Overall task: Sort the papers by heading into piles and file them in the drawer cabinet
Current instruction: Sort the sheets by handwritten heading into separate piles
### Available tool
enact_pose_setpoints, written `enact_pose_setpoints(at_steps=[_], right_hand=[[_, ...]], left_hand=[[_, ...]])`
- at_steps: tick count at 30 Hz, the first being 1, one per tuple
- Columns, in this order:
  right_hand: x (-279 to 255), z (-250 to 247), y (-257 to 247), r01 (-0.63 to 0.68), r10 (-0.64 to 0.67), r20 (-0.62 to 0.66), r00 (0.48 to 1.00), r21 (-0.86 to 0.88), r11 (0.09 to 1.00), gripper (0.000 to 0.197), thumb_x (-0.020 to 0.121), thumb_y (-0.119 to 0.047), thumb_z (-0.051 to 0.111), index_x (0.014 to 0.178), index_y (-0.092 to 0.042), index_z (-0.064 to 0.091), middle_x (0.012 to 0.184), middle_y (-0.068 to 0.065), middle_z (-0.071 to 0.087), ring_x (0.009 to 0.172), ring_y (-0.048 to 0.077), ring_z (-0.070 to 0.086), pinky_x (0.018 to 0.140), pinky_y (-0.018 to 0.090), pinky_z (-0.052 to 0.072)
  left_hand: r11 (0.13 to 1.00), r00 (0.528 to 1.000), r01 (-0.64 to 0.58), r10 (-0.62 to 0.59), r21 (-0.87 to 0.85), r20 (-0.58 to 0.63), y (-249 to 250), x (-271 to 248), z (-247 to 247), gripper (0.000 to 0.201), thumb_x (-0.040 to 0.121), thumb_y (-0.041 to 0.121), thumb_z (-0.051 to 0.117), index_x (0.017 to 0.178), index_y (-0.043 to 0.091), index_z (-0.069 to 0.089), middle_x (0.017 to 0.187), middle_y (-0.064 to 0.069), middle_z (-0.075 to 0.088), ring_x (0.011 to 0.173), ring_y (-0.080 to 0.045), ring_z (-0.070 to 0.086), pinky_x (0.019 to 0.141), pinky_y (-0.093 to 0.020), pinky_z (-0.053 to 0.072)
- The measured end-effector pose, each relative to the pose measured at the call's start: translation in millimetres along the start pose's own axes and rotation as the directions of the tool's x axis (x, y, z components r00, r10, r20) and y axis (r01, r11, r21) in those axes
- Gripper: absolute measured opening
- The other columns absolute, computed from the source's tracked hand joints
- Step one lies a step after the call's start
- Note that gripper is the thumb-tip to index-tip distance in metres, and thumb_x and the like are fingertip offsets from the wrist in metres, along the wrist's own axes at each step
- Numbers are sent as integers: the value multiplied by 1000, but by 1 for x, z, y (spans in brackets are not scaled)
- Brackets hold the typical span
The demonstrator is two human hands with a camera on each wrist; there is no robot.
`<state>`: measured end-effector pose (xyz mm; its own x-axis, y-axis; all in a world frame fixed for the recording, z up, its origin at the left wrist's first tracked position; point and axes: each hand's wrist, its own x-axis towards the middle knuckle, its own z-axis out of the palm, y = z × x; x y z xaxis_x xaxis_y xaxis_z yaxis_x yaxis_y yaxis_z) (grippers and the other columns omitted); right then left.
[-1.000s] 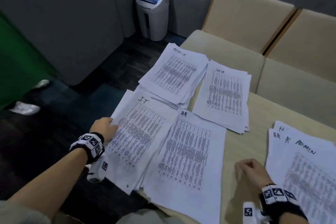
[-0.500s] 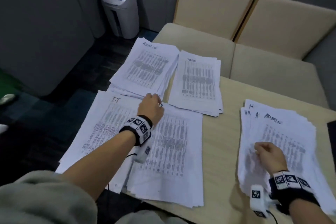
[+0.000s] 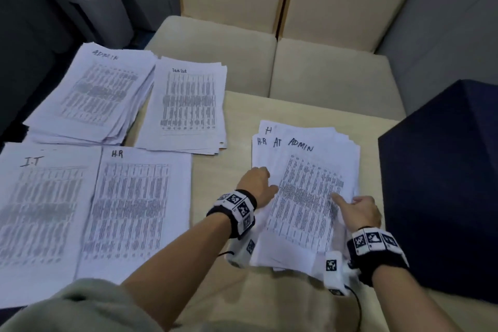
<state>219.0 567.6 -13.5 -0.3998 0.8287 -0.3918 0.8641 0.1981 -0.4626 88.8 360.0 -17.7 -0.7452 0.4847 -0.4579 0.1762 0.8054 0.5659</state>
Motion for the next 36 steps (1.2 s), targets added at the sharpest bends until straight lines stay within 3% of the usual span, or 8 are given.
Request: enact_pose_setpoints(at_steps=[7, 11, 15, 19, 27, 29, 33, 36], right_hand=[[16, -10, 1, 158, -148, -115, 982, 86, 984, 12, 89, -16, 67, 87, -9, 58, 88, 12, 62, 87, 32, 56, 74, 30, 39], [17, -26, 1, 135, -87, -224, 971, 207, 969, 15, 91, -5, 53, 105, -3, 57, 91, 13, 54, 85, 30, 52, 74, 29, 35], [21, -37, 0, 127, -132, -20, 991, 442, 888, 40, 82, 11, 61, 114, -12, 53, 101, 8, 64, 89, 25, 62, 71, 23, 47], [18, -41, -5, 65, -129, 114, 985, 447, 892, 21, 84, 10, 60, 99, -3, 63, 85, 7, 63, 73, 21, 58, 51, 21, 45], [21, -22, 5, 9, -228, 364, 903, 515, 857, 23, 75, -2, 78, 96, -7, 71, 91, 11, 76, 89, 34, 72, 87, 47, 57], [22, -21, 6, 45, -243, 351, 904, 487, 872, 22, 74, 7, 76, 90, -7, 69, 86, 9, 75, 85, 30, 70, 81, 38, 56], [17, -22, 8, -41, -352, 415, 839, 693, 719, 50, 82, 20, 53, 52, -16, 68, 103, 2, 73, 99, 16, 66, 84, 28, 46], [28, -20, 19, -145, -330, 441, 835, 754, 641, 44, 81, 11, 58, 52, -20, 71, 112, -8, 68, 101, 4, 63, 82, 22, 47]], left_hand=[[987, 982, 155, -159, -49, -102, 9, 1, 19, 38, 94, 30, 55, 122, 6, 51, 122, -13, 55, 110, -28, 55, 90, -34, 45], [962, 940, 272, -264, 9, -216, 7, 10, 23, 58, 92, 44, 59, 128, 2, 42, 128, -15, 45, 116, -29, 50, 96, -36, 45], [950, 934, 311, -308, -12, -184, 11, 14, 20, 45, 90, 42, 65, 112, 5, 56, 113, -13, 61, 104, -30, 60, 84, -36, 50], [957, 924, 283, -290, -64, -247, 7, 12, 8, 19, 85, 24, 72, 79, 9, 61, 80, -10, 66, 79, -28, 65, 63, -27, 46], [965, 929, 153, -66, 215, -365, -5, -5, -17, 18, 94, 34, 56, 86, 18, 53, 83, -8, 64, 77, -30, 61, 62, -32, 45], [954, 939, 113, -12, 276, -344, -6, -9, -20, 23, 97, 39, 48, 82, 21, 53, 77, -3, 61, 72, -27, 58, 61, -29, 41], [997, 974, -74, 76, 19, -215, -12, -13, -15, 13, 92, 15, 47, 83, 10, 55, 70, -8, 61, 65, -31, 55, 57, -35, 45], [921, 974, -146, 70, -361, -217, -17, -12, -7, 21, 84, 1, 50, 88, 8, 70, 79, -2, 72, 70, -19, 62, 65, -30, 50]])
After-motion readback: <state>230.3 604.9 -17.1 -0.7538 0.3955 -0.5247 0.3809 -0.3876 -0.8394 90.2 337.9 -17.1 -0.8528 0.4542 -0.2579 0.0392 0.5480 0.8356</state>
